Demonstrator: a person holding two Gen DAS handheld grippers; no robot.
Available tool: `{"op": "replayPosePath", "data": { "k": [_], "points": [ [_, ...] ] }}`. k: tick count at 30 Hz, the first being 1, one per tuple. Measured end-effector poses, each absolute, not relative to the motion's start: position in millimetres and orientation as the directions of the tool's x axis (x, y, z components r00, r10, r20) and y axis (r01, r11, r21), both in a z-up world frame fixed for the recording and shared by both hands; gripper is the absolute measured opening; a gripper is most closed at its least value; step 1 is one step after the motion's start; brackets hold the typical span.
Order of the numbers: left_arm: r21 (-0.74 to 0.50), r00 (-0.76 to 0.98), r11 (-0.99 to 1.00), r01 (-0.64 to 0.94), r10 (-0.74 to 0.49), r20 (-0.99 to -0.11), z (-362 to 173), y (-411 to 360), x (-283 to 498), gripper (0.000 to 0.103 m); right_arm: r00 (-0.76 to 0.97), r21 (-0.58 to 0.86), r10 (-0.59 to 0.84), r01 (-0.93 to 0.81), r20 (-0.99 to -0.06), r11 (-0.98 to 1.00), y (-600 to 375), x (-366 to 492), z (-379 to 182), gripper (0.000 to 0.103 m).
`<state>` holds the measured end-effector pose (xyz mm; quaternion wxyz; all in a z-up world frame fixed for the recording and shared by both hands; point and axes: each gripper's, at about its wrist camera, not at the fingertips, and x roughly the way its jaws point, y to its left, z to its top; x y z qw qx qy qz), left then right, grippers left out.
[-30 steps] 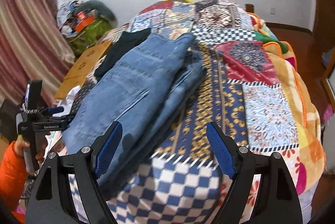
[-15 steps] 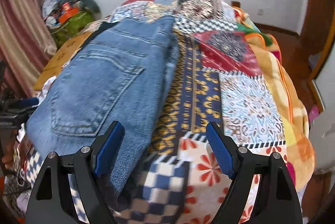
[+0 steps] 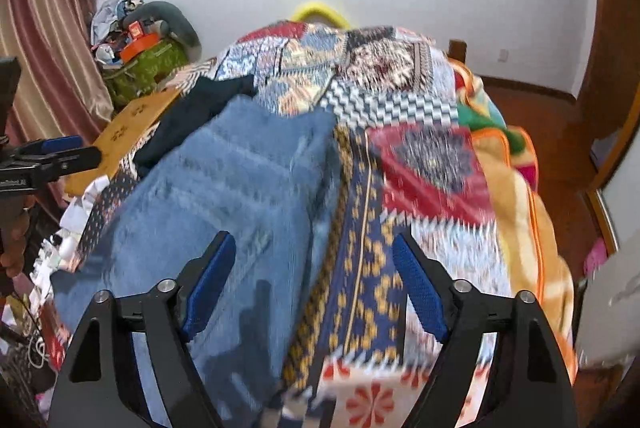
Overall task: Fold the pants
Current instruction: 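Move both grippers to the waistband of the folded jeans, then grasp the jeans waistband with both grippers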
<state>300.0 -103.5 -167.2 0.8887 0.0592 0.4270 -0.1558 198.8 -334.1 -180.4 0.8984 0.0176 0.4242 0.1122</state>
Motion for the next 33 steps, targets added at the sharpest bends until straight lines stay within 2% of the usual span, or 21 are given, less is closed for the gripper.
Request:
{"op": "replayPosePath", "data": {
  "k": [5, 7, 9, 11, 12, 17, 20, 22, 26, 28, 30, 33],
  "points": [
    [-0.009, 0.571, 0.917, 0.399, -0.257, -0.779, -175.7, -135.5, 339.0, 0.102, 0.594, 0.150, 0.248, -0.211, -0.766, 0.966, -327.3, 240.0, -189.7, 0.054],
    [0.003, 0.562, 0.912, 0.411, -0.251, -0.788, -185.2, -145.9, 353.8, 0.090, 0.570, 0.165, 0.259, -0.211, -0.780, 0.963, -324.8, 258.1, -198.6, 0.047],
    [-0.004, 0.518, 0.901, 0.433, -0.253, -0.817, -198.2, -153.7, 368.0, 0.068, 0.530, 0.188, 0.269, -0.203, -0.804, 0.961, -324.4, 278.3, -211.7, 0.036],
    [-0.025, 0.471, 0.889, 0.458, -0.266, -0.841, -214.0, -159.8, 379.2, 0.058, 0.484, 0.237, 0.305, -0.198, -0.820, 0.951, -326.6, 293.6, -227.2, 0.029],
    [-0.020, 0.462, 0.887, 0.462, -0.260, -0.848, -219.9, -161.6, 381.4, 0.057, 0.467, 0.262, 0.326, -0.199, -0.822, 0.944, -327.0, 298.4, -233.1, 0.027],
    [-0.002, 0.460, 0.871, 0.491, -0.262, -0.848, -239.4, -161.0, 386.5, 0.058, 0.478, 0.291, 0.362, -0.218, -0.800, 0.932, -326.1, 301.6, -240.0, 0.016],
    [0.023, 0.479, 0.870, 0.492, -0.249, -0.842, -241.4, -158.6, 387.3, 0.066, 0.508, 0.261, 0.355, -0.248, -0.785, 0.933, -322.5, 297.8, -230.2, 0.014],
    [0.048, 0.496, 0.871, 0.488, -0.231, -0.837, -244.3, -158.3, 388.4, 0.071, 0.507, 0.223, 0.333, -0.265, -0.795, 0.938, -319.0, 299.7, -231.8, 0.014],
    [0.019, 0.471, 0.880, 0.475, -0.236, -0.850, -254.8, -157.1, 394.8, 0.072, 0.433, 0.224, 0.326, -0.270, -0.840, 0.936, -321.4, 310.7, -255.3, 0.015],
    [0.036, 0.484, 0.881, 0.471, -0.224, -0.846, -257.4, -158.3, 393.5, 0.076, 0.419, 0.210, 0.312, -0.272, -0.853, 0.939, -323.2, 310.4, -257.5, 0.015],
    [0.054, 0.502, 0.885, 0.463, -0.211, -0.839, -256.9, -158.0, 392.2, 0.081, 0.420, 0.172, 0.277, -0.271, -0.864, 0.947, -321.9, 312.1, -253.5, 0.021],
    [0.012, 0.477, 0.896, 0.444, -0.225, -0.850, -252.9, -153.2, 394.8, 0.080, 0.420, 0.162, 0.259, -0.252, -0.870, 0.954, -321.2, 310.5, -244.3, 0.023]
  ]
}}
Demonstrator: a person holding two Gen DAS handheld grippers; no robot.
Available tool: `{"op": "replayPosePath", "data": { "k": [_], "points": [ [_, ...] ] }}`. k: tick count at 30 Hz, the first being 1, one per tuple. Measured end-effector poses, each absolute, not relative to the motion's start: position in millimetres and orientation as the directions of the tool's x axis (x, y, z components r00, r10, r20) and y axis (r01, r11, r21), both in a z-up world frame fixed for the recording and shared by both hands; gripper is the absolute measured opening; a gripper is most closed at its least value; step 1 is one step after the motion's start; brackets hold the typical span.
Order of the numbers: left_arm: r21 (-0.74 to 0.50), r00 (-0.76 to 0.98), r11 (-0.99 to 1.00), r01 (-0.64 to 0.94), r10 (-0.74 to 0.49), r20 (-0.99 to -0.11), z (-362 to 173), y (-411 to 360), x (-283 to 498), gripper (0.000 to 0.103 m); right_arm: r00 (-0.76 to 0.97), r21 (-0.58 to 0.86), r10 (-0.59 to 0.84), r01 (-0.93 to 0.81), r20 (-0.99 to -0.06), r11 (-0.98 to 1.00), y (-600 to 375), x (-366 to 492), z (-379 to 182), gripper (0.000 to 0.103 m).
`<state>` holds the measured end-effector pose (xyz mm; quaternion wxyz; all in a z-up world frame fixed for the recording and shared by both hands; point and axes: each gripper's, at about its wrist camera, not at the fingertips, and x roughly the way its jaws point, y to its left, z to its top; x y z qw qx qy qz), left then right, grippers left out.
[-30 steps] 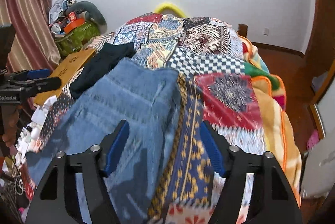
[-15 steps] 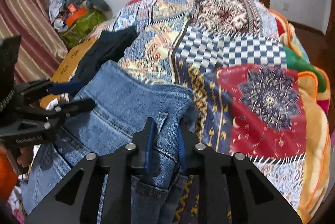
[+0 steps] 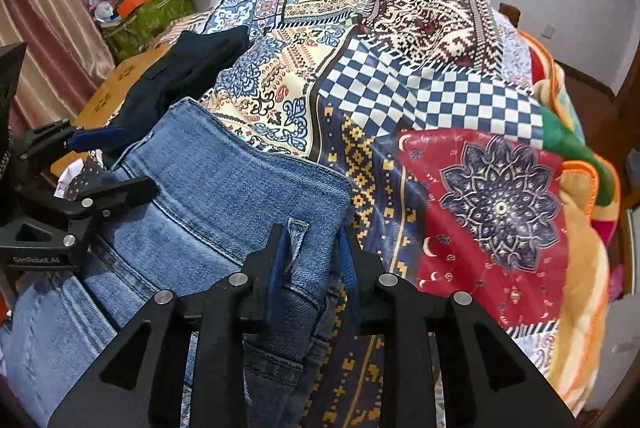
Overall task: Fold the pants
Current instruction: 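Grasp the jeans waistband with both grippers, then lift the folded jeans off the quilt with both grippers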
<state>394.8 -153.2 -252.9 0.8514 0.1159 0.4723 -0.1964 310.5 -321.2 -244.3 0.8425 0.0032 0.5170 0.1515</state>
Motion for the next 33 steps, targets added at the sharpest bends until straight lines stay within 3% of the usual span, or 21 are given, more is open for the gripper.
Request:
{"op": "replayPosePath", "data": {
  "k": [6, 8, 12, 17, 23, 28, 33],
  "points": [
    [0.013, 0.517, 0.914, 0.406, -0.217, -0.828, -222.1, -144.0, 380.2, 0.080, 0.451, 0.143, 0.239, -0.237, -0.860, 0.961, -323.4, 291.8, -215.9, 0.033],
    [0.004, 0.528, 0.914, 0.406, -0.232, -0.817, -209.4, -140.5, 373.1, 0.080, 0.479, 0.132, 0.236, -0.240, -0.846, 0.962, -324.1, 281.9, -205.6, 0.048],
    [-0.005, 0.550, 0.915, 0.403, -0.247, -0.798, -191.6, -133.5, 356.7, 0.090, 0.523, 0.111, 0.228, -0.246, -0.821, 0.963, -324.4, 264.1, -187.2, 0.057],
    [-0.057, 0.500, 0.910, 0.411, -0.277, -0.820, -196.8, -126.0, 339.1, 0.095, 0.537, 0.122, 0.242, -0.248, -0.808, 0.961, -326.6, 242.4, -178.6, 0.071],
    [-0.124, 0.333, 0.891, 0.437, -0.289, -0.898, -231.5, -127.7, 337.6, 0.096, 0.448, 0.203, 0.297, -0.247, -0.843, 0.948, -328.0, 223.0, -200.1, 0.075],
    [-0.214, 0.251, 0.875, 0.434, -0.346, -0.904, -244.0, -129.1, 340.7, 0.096, 0.391, 0.219, 0.303, -0.244, -0.869, 0.945, -328.7, 217.7, -225.1, 0.075],
    [-0.315, 0.153, 0.860, 0.401, -0.402, -0.903, -258.8, -130.2, 355.5, 0.099, 0.349, 0.336, 0.390, -0.205, -0.852, 0.919, -342.3, 233.1, -241.9, 0.081]
  ]
}}
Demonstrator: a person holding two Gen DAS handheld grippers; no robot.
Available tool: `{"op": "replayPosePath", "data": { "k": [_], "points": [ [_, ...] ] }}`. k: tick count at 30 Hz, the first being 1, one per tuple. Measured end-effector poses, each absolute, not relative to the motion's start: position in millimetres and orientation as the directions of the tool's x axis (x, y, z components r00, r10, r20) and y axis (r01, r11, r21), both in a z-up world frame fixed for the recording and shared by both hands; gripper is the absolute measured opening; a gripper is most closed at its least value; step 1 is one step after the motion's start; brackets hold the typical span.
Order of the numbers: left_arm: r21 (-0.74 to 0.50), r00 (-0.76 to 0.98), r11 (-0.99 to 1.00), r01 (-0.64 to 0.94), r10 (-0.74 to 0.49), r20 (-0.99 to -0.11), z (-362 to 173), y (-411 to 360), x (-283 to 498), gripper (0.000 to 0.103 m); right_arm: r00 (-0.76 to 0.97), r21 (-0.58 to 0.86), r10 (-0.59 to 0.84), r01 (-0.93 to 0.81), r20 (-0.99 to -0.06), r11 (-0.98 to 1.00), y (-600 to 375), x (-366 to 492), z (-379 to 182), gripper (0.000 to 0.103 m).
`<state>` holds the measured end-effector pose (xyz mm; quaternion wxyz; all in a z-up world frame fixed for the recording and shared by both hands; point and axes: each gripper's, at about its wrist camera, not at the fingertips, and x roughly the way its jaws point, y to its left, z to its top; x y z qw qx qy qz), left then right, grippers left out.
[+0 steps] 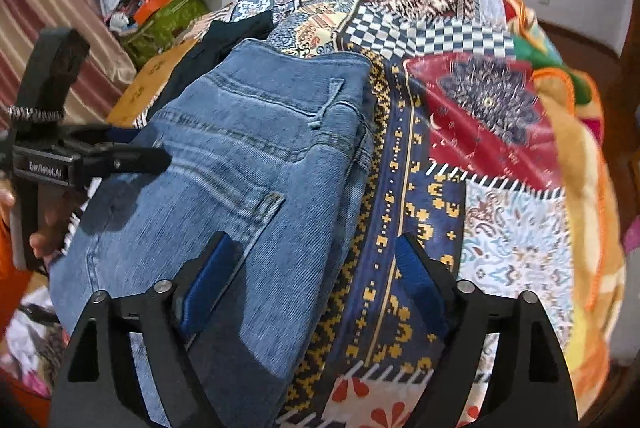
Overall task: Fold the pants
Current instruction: 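Lift the folded jeans off the quilt with both grippers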
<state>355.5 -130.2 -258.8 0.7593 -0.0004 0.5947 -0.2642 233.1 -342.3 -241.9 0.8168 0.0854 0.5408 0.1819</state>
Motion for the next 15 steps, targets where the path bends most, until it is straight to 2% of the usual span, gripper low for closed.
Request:
{"op": "replayPosePath", "data": {
  "k": [6, 10, 12, 15],
  "points": [
    [-0.428, 0.048, 0.832, 0.353, -0.473, -0.880, -271.5, -132.7, 371.3, 0.099, 0.245, 0.512, 0.534, -0.153, -0.809, 0.845, -344.7, 257.5, -266.4, 0.081],
    [-0.435, 0.043, 0.829, 0.352, -0.478, -0.877, -274.4, -142.4, 379.5, 0.099, 0.206, 0.589, 0.601, -0.122, -0.772, 0.799, -344.0, 270.7, -276.1, 0.081],
    [-0.428, 0.049, 0.833, 0.350, -0.472, -0.880, -276.1, -146.6, 381.4, 0.099, 0.193, 0.616, 0.623, -0.102, -0.758, 0.781, -342.8, 276.2, -279.6, 0.077],
    [-0.419, 0.061, 0.836, 0.354, -0.467, -0.882, -276.3, -148.9, 380.7, 0.097, 0.172, 0.663, 0.661, -0.056, -0.730, 0.747, -341.3, 279.7, -280.1, 0.062]
  ]
}}
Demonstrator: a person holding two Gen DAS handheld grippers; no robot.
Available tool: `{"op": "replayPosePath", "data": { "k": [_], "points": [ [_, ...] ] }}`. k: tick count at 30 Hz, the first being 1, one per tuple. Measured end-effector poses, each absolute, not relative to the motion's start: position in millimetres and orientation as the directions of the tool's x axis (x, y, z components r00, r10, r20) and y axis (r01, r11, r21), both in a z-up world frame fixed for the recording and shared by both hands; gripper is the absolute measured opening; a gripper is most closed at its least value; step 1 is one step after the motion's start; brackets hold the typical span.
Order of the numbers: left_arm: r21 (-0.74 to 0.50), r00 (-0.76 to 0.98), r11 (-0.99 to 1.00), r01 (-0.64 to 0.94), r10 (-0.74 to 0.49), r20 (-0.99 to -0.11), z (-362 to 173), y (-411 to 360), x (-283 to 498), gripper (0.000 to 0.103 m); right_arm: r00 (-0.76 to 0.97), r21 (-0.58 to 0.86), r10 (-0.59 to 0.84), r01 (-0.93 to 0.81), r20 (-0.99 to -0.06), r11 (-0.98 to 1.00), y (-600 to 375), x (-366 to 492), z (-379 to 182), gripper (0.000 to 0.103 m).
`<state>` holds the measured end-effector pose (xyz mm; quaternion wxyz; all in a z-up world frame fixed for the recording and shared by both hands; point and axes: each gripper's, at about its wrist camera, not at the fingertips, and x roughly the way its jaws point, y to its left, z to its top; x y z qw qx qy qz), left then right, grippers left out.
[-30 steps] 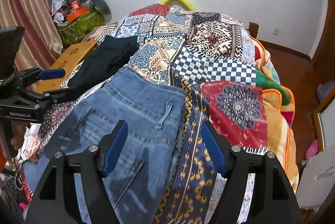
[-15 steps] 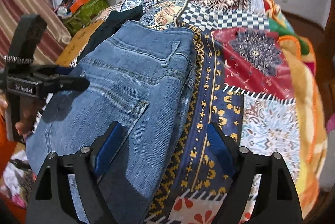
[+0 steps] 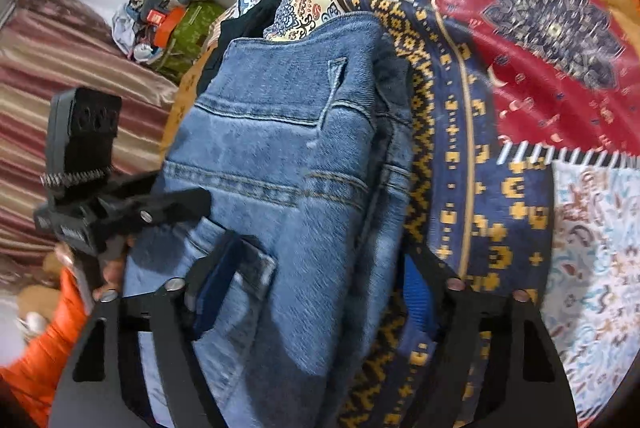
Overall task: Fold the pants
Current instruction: 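Lift the folded jeans off the quilt with both grippers, then carry the held jeans upright with both grippers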
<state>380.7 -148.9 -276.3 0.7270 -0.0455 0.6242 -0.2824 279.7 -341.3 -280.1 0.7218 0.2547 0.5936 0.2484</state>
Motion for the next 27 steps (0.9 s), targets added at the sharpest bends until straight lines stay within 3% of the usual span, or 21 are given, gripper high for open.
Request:
{"op": "replayPosePath", "data": {
  "k": [3, 5, 11, 17, 27],
  "points": [
    [-0.429, 0.079, 0.833, 0.349, -0.482, -0.873, -274.1, -144.1, 376.0, 0.086, 0.195, 0.631, 0.631, -0.070, -0.751, 0.773, -335.5, 273.4, -271.9, 0.055],
    [-0.437, 0.091, 0.833, 0.339, -0.492, -0.866, -271.5, -138.5, 371.2, 0.083, 0.219, 0.601, 0.605, -0.093, -0.765, 0.794, -332.9, 268.1, -265.1, 0.039],
    [-0.393, 0.165, 0.859, 0.327, -0.462, -0.872, -254.7, -128.7, 353.1, 0.069, 0.262, 0.578, 0.595, -0.147, -0.760, 0.803, -326.1, 258.1, -247.1, 0.023],
    [-0.340, 0.275, 0.878, 0.338, -0.438, -0.856, -219.0, -120.4, 333.3, 0.059, 0.323, 0.557, 0.595, -0.211, -0.736, 0.804, -314.1, 253.8, -217.7, 0.019],
    [-0.267, 0.502, 0.890, 0.370, -0.433, -0.748, -140.2, -84.5, 297.2, 0.056, 0.471, 0.451, 0.574, -0.356, -0.670, 0.818, -283.3, 248.5, -150.0, 0.017]
  ]
}}
